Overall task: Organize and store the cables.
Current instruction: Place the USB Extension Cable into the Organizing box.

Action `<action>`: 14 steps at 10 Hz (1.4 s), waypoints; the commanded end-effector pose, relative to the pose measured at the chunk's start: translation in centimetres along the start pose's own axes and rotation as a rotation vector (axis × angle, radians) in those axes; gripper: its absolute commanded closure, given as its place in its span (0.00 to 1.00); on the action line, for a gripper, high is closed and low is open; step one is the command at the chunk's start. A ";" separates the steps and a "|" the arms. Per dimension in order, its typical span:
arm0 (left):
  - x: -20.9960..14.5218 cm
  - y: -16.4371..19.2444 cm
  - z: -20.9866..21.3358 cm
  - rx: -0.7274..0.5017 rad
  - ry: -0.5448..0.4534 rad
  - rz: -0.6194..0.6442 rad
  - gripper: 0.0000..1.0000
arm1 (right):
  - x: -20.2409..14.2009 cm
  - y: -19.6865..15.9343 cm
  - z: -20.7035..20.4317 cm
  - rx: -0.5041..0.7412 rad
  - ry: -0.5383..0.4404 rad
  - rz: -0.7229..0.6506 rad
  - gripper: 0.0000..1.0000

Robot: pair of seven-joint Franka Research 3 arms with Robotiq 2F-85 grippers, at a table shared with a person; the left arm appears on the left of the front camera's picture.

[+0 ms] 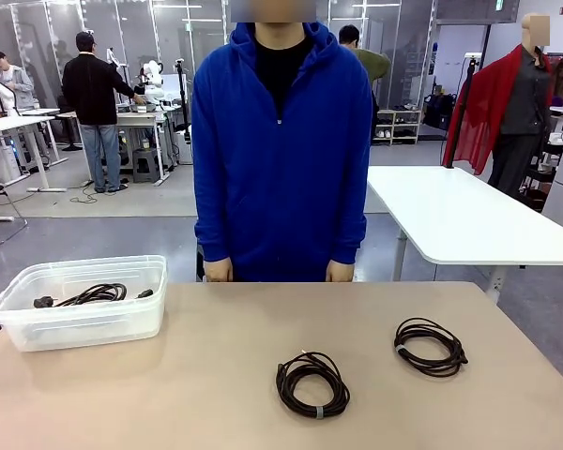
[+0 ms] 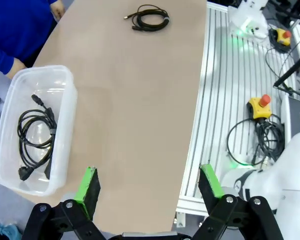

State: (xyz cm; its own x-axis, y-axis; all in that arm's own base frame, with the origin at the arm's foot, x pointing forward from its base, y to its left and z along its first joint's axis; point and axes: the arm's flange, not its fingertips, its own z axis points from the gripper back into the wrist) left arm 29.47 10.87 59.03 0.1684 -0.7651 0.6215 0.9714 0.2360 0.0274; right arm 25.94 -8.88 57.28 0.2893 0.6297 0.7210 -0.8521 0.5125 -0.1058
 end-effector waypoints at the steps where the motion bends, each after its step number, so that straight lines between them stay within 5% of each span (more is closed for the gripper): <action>1: 0.1 0.4 0.4 -0.010 0.004 -0.030 0.00 | 0.0 0.0 0.0 0.000 0.001 0.002 0.00; 12: -0.2 0.4 0.0 0.003 0.013 -0.014 0.00 | 0.0 0.0 0.0 0.000 0.001 0.002 0.00; 14: 2.1 1.3 -2.7 -0.051 0.044 -0.106 0.00 | 0.0 0.0 0.0 0.000 0.001 0.002 0.00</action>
State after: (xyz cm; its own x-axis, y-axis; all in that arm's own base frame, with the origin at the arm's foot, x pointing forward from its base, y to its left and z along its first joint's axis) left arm 30.45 9.45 58.64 0.1177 -0.7972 0.5922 0.9835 0.1760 0.0414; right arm 25.94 -8.88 57.28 0.2892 0.6297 0.7210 -0.8521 0.5126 -0.1059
